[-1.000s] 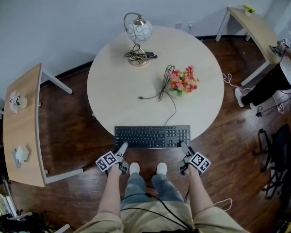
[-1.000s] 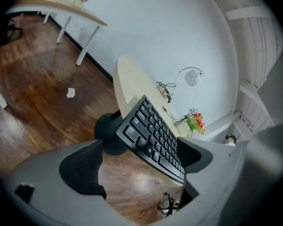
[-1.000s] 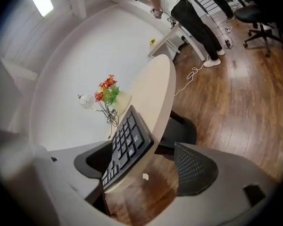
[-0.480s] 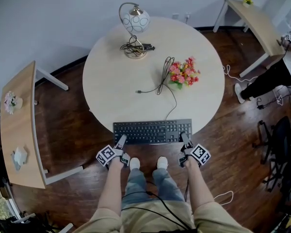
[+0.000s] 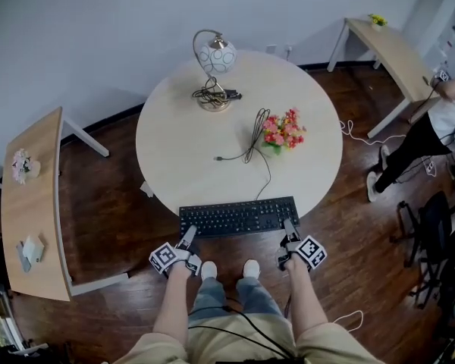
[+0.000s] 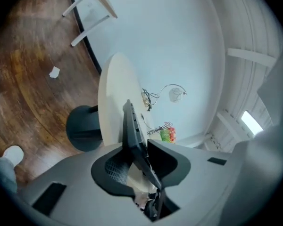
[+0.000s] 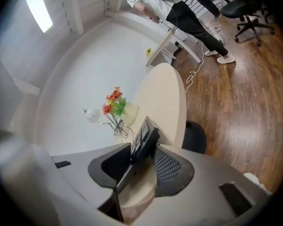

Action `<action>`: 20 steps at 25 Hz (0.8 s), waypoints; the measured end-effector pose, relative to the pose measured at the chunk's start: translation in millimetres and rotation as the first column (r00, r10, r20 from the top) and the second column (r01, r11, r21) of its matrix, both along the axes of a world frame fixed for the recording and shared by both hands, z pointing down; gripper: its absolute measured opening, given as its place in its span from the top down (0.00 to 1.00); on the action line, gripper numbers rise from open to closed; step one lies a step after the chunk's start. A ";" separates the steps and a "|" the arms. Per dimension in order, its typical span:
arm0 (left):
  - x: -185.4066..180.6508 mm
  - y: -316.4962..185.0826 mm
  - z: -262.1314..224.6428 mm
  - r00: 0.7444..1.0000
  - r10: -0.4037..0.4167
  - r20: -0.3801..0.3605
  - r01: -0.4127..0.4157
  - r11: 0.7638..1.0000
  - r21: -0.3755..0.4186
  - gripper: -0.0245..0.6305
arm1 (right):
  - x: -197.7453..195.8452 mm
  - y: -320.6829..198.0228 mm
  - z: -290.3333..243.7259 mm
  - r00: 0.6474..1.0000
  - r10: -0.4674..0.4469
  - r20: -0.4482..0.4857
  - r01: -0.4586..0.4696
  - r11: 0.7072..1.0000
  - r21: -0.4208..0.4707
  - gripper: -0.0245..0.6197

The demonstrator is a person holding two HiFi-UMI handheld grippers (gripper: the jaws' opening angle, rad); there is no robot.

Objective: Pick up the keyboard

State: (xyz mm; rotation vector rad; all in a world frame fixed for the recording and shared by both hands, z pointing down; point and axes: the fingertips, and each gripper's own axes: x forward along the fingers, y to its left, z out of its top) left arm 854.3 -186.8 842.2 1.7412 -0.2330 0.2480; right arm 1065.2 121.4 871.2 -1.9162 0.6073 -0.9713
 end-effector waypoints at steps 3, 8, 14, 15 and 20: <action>3.6 -9.2 -19.5 0.994 -0.046 -0.104 0.040 0.997 -0.061 0.84 | 2.8 -4.1 -18.3 0.999 0.035 -0.017 -0.034 0.998 0.056 0.74; 15.7 -30.9 -72.5 0.968 -0.032 -0.248 0.034 0.999 0.003 0.85 | 11.3 -22.2 -69.1 0.991 0.064 -0.118 -0.041 0.980 0.194 0.74; 31.8 -54.6 -158.7 0.909 -0.004 -0.417 0.034 0.997 0.065 0.85 | 34.8 -51.9 -170.1 0.956 0.103 -0.275 -0.010 0.948 0.318 0.75; 35.1 -57.5 -173.8 0.898 0.002 -0.441 0.034 0.997 0.075 0.85 | 40.7 -56.6 -188.1 0.948 0.098 -0.304 0.007 0.945 0.326 0.75; 46.7 -72.8 -238.3 0.848 0.003 -0.530 0.058 0.993 0.099 0.85 | 59.5 -78.4 -274.5 0.909 0.105 -0.403 0.076 0.909 0.410 0.76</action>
